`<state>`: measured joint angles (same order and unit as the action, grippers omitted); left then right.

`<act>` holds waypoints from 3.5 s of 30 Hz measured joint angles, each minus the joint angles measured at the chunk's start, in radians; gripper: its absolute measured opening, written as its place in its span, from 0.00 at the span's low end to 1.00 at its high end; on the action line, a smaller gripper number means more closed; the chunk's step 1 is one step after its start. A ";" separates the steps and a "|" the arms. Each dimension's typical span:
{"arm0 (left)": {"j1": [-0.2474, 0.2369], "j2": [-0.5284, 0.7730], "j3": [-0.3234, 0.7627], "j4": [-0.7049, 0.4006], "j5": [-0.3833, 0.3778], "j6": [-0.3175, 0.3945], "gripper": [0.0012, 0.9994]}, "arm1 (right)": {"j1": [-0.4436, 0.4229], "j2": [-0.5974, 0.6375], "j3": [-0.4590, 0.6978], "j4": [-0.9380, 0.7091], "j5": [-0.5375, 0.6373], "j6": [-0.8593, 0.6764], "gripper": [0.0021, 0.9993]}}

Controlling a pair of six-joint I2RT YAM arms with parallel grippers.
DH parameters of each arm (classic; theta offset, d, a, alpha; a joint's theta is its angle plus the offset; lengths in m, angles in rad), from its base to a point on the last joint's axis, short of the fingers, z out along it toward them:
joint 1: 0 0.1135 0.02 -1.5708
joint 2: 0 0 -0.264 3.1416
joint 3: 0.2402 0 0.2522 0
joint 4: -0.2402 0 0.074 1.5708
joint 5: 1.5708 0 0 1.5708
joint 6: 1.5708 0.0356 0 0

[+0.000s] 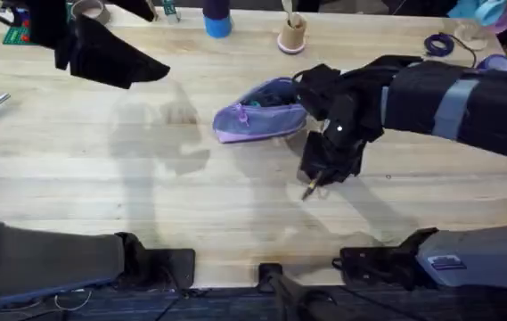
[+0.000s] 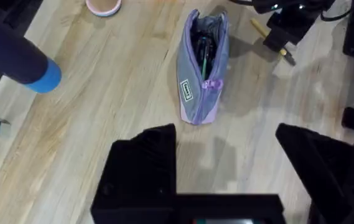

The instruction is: Unzip the bag, pick up the pens from the table one at a time and place them inside, then zip the bag closed.

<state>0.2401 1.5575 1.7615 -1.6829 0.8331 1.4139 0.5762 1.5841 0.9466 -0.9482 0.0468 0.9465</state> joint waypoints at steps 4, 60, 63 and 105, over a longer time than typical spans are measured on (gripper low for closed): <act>0.000 0.000 0.000 0.000 0.000 0.000 1.00 | 0.002 0.000 0.000 -0.002 -0.002 0.000 0.04; 0.000 0.000 0.000 0.000 0.000 0.000 1.00 | 0.001 -0.139 0.271 0.309 0.119 -1.884 0.03; 0.000 0.000 0.000 0.000 0.000 0.000 1.00 | 0.000 -0.133 0.271 0.265 0.100 -2.043 0.03; 0.000 0.000 0.000 0.004 0.000 0.000 1.00 | 0.019 0.071 0.271 0.350 -0.097 -2.503 0.05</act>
<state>0.2401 1.5576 1.7615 -1.6791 0.8333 1.4139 0.5953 1.6556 1.2175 -0.5981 -0.0497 -1.5561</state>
